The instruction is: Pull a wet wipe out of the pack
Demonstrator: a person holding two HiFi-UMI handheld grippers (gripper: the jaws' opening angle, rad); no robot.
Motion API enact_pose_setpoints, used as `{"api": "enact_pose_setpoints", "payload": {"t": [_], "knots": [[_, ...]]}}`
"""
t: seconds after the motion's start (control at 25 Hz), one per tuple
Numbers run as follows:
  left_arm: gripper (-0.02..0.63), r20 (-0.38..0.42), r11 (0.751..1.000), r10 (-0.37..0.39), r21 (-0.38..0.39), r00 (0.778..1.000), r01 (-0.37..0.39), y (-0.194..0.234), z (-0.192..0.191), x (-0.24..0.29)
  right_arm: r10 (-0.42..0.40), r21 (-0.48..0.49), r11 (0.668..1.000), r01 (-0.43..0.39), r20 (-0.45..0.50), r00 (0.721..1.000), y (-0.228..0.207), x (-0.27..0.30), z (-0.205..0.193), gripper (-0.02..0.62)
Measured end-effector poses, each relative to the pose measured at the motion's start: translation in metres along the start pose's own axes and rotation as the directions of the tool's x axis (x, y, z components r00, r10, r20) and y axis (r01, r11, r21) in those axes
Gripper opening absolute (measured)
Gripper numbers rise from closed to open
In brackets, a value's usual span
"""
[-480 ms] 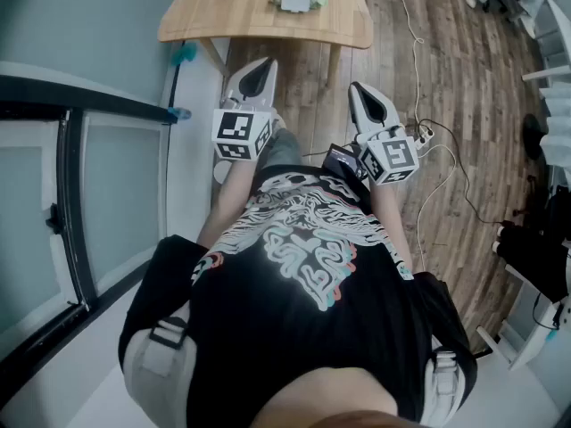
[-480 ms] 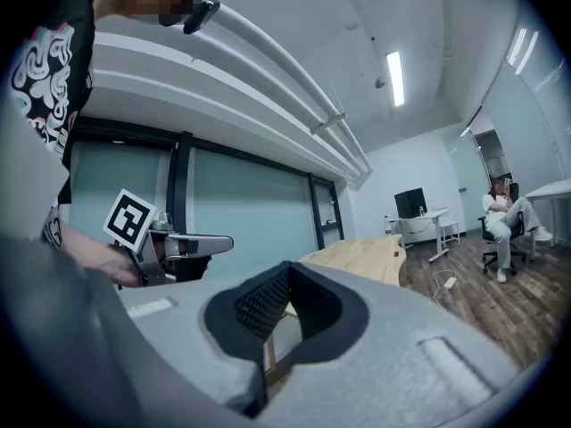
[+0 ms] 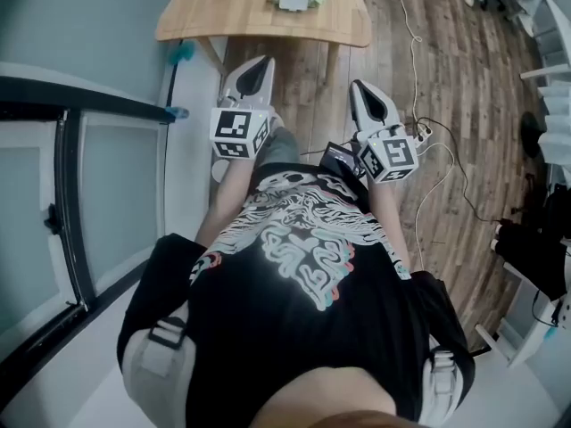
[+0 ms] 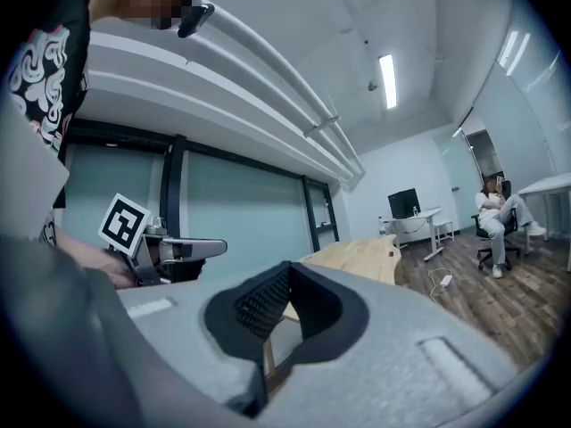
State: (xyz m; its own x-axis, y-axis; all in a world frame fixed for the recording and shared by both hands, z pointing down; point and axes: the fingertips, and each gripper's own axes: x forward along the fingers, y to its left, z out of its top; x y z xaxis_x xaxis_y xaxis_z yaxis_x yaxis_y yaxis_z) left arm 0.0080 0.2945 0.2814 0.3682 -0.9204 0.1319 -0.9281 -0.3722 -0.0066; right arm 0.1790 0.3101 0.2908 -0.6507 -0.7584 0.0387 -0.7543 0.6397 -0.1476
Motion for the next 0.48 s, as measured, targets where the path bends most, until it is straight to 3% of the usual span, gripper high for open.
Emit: {"api": "enact_pose_setpoints", "payload": {"t": [0.24, 0.48], "knots": [[-0.012, -0.006, 1.0, 0.014, 0.017, 1.0, -0.014, 0.005, -0.001, -0.006, 0.002, 0.031, 1.0, -0.002, 0.004, 1.0, 0.0, 0.003, -0.003, -0.002], [-0.014, -0.035, 0.998, -0.048, -0.03, 0.998, 0.047, 0.004, -0.011, -0.002, 0.05, 0.048, 0.997, -0.052, 0.032, 0.998, 0.005, 0.017, -0.002, -0.002]]}}
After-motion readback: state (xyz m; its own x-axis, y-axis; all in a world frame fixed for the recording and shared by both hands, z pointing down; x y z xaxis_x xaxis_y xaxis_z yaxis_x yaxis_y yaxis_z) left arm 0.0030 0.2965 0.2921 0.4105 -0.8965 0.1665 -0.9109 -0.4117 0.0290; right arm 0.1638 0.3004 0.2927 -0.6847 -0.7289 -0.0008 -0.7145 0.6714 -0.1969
